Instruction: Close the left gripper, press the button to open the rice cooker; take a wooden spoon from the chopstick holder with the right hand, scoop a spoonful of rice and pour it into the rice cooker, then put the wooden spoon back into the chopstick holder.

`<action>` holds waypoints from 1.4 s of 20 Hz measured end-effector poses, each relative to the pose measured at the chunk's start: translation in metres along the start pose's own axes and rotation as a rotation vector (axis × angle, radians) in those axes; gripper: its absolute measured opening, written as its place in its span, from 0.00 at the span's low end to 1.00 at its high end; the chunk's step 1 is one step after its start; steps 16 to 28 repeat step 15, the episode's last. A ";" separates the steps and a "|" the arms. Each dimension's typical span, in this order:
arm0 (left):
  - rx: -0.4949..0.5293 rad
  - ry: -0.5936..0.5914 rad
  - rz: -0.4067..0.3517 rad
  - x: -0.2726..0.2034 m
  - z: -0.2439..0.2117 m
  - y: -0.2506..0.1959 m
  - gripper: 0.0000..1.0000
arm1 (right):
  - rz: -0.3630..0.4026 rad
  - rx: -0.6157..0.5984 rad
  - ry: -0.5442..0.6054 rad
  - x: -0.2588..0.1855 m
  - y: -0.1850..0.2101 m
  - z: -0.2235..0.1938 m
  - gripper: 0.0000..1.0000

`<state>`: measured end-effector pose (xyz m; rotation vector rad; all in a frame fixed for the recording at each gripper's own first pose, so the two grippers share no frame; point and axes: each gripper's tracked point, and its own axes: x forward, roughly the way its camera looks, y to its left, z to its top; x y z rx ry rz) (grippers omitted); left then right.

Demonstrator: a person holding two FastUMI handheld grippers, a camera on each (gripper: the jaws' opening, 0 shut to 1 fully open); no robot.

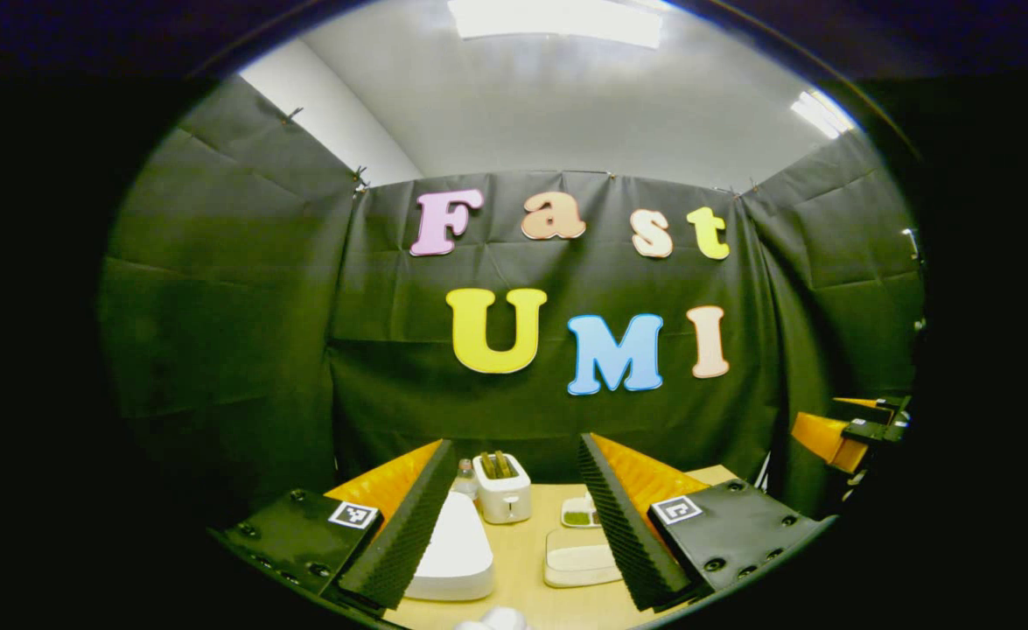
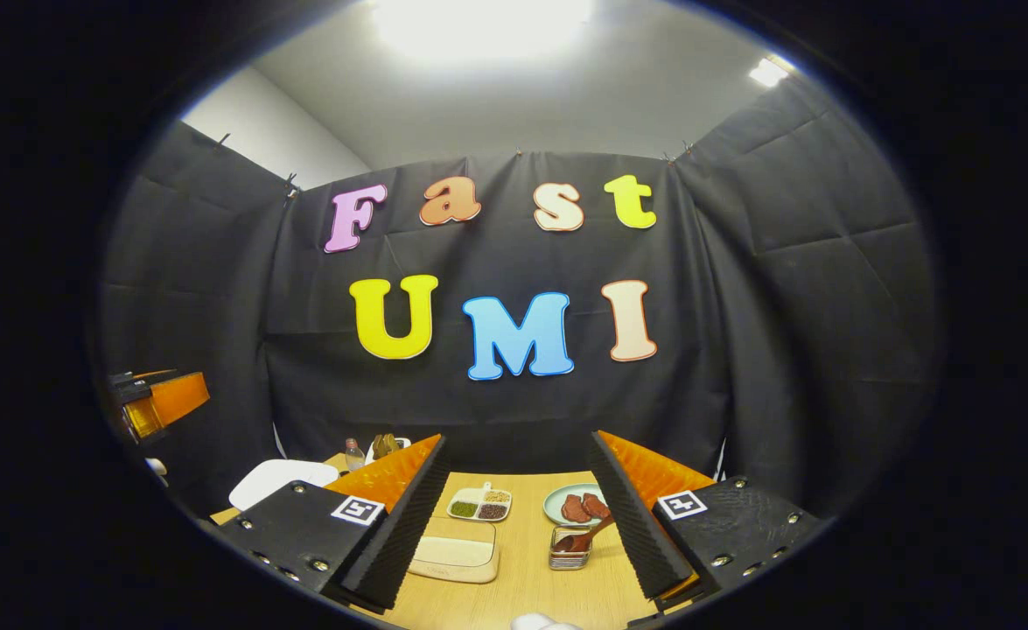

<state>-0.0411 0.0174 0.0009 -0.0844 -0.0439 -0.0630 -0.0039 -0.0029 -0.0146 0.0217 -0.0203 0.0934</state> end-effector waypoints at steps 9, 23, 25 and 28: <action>0.002 0.020 0.003 -0.004 -0.004 -0.004 0.99 | -0.002 0.008 -0.012 -0.005 -0.004 0.009 0.98; 0.008 0.029 0.012 -0.002 -0.008 -0.005 0.99 | 0.006 0.005 -0.005 -0.004 -0.004 0.011 0.98; 0.008 0.029 0.012 -0.002 -0.008 -0.005 0.99 | 0.006 0.005 -0.005 -0.004 -0.004 0.011 0.98; 0.008 0.029 0.012 -0.002 -0.008 -0.005 0.99 | 0.006 0.005 -0.005 -0.004 -0.004 0.011 0.98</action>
